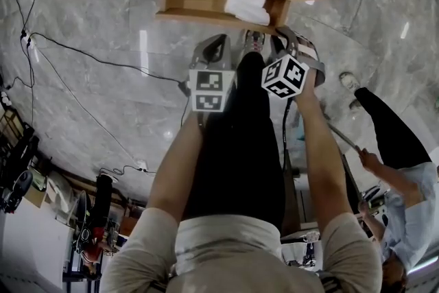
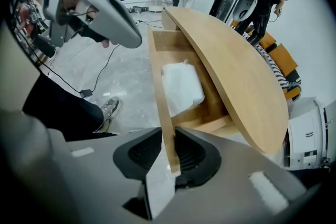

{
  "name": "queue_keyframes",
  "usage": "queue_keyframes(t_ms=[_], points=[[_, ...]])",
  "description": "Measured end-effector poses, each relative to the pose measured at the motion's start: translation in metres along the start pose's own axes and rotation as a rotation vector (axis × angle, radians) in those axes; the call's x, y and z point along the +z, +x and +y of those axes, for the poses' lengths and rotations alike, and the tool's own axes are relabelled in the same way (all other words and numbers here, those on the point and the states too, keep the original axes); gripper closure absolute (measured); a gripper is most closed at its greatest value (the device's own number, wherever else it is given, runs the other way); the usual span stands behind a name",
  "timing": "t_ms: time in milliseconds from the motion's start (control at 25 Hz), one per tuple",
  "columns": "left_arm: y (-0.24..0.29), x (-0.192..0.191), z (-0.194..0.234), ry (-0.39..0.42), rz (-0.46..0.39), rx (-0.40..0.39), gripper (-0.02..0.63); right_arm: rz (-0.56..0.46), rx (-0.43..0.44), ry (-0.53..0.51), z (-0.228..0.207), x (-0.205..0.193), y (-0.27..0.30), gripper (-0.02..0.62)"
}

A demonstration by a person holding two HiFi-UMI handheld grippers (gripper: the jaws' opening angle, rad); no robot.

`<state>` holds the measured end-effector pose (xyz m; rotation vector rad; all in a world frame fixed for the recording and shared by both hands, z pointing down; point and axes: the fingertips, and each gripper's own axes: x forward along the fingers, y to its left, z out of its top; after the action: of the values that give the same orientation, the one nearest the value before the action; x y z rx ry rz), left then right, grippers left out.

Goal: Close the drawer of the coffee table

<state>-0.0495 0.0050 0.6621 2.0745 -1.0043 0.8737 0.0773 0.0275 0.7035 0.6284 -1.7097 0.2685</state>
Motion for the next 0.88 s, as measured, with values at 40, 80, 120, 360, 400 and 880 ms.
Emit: queue_keyframes(t_ms=[40,80,120,360,400,880], points=[[0.000,0.001,0.000,0.000,-0.002,0.000,0.586,-0.003,-0.001,0.005,-0.001,0.000,0.000,0.511],[0.000,0.002,0.001,0.001,-0.003,0.000,0.586,-0.005,-0.002,0.009,-0.001,0.001,0.000,0.511],[0.001,0.002,0.001,0.001,-0.003,0.001,0.586,-0.008,-0.001,0.011,-0.001,0.001,0.000,0.511],[0.001,-0.003,0.001,-0.007,0.008,0.003,0.586,-0.013,0.001,0.023,-0.002,0.000,-0.001,0.509],[0.002,-0.003,0.001,-0.007,0.009,0.004,0.586,-0.016,-0.004,0.024,-0.003,0.001,-0.002,0.509],[0.007,-0.007,0.005,-0.013,0.019,0.016,0.586,-0.041,-0.003,0.030,-0.004,0.003,-0.002,0.508]])
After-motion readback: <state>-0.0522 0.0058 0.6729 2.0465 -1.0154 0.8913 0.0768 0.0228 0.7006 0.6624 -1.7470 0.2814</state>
